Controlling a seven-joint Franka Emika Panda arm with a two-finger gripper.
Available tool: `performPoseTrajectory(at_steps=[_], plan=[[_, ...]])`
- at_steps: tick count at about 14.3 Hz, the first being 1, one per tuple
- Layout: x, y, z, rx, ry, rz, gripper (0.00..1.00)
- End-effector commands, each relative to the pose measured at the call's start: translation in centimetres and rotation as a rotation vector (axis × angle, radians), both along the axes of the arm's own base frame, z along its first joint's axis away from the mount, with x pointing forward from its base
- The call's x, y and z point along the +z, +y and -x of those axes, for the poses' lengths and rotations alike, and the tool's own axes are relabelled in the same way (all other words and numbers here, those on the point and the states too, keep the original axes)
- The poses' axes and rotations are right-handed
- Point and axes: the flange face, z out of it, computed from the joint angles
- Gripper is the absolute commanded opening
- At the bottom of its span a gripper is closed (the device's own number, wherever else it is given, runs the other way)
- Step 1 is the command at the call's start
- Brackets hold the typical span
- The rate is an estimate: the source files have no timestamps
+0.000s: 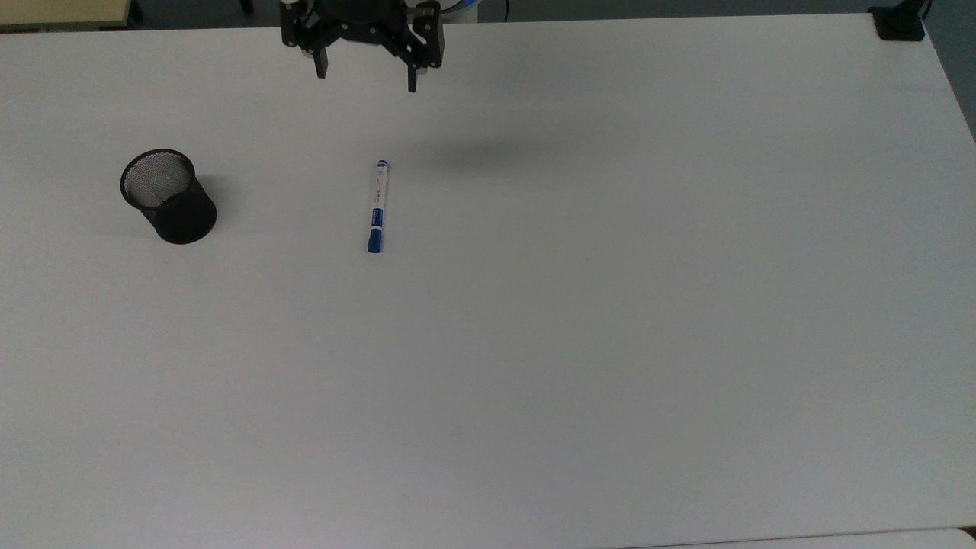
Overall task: Insert the marker
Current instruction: 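Lower the gripper onto the blue-capped marker and close on it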
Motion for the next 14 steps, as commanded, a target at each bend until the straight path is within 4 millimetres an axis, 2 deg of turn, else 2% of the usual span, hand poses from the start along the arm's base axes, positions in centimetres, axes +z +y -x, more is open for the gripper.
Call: performPoseTrajectory(at_steps=[1,4,6,9,11,12,13,14], plan=[[-5.1,-1.4,-1.0,0.041,0.013,0.004,1.0],[-9.8,-2.3,-1.9,0.038,0.029,0.02,1.0],[-14.3,-2.5,-3.0,0.053,0.068,0.064,1.0],[-17.7,-2.6,-3.4,0.057,0.093,0.062,1.0],[-21.0,-2.2,-3.0,0.066,0.076,0.05,0.92],[-21.9,-1.9,-3.4,0.035,0.045,0.047,0.89],[-22.8,-1.6,-3.7,0.009,0.036,0.048,0.84],[-23.9,-1.1,-4.0,-0.002,0.03,0.046,0.74]])
